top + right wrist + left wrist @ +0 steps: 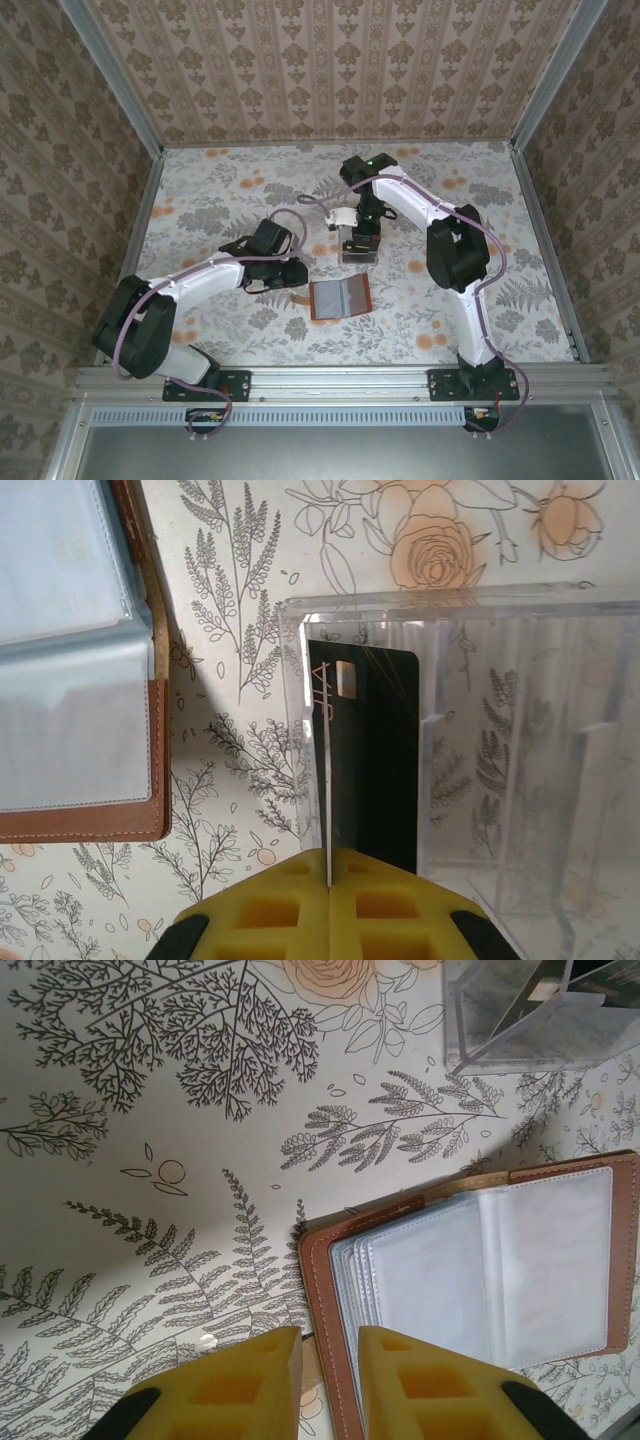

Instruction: Take the credit cards out of the card holder

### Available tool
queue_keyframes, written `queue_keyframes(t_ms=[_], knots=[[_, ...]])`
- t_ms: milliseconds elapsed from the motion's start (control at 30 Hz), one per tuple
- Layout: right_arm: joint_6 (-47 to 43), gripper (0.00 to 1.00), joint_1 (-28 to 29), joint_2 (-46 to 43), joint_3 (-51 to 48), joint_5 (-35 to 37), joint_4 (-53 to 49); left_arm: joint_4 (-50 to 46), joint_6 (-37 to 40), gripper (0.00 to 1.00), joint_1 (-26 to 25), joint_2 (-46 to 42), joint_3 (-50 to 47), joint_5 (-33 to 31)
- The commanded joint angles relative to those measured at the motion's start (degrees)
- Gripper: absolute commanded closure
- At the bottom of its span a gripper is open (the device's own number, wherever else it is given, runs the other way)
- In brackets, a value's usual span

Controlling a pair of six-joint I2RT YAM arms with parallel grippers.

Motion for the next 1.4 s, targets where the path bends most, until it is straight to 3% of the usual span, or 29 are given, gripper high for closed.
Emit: queue_keyframes(t_ms=[0, 133, 500, 767, 1067, 1200, 1367], knots=[[-1.6, 0.92, -0.6, 1.4, 2.4, -2.4, -3.5, 0.5, 0.6, 0.78, 0.5, 0.8, 0.3, 1.1], [1.8, 0.72, -0.8, -1.1, 1.7, 1.4, 1.9, 0.0, 0.5, 0.77, 0.4, 0.5, 0.6, 1.2], [13.6, 0.70, 0.4, -18.3, -14.4, 4.7, 20.1, -2.1, 0.8, 0.76, -1.8, 1.0, 2.3, 1.7], [41.5, 0.67, 3.6, -29.4, -27.3, 3.8, 33.6, -3.8, 0.0, 0.81, -5.3, 3.1, 3.5, -0.1], [74.5, 0.74, 6.0, -38.3, -41.7, -1.3, 46.0, -3.7, -1.4, 0.85, -7.6, 4.7, 2.2, -0.8], [84.0, 0.76, 6.5, -39.8, -46.6, -8.3, 49.7, -3.8, -1.9, 0.87, -7.5, 4.3, 1.0, -1.2], [89.8, 0.76, 7.6, -38.5, -49.1, -12.6, 50.5, -4.2, -1.8, 0.90, -7.4, 4.9, 0.4, -1.6]])
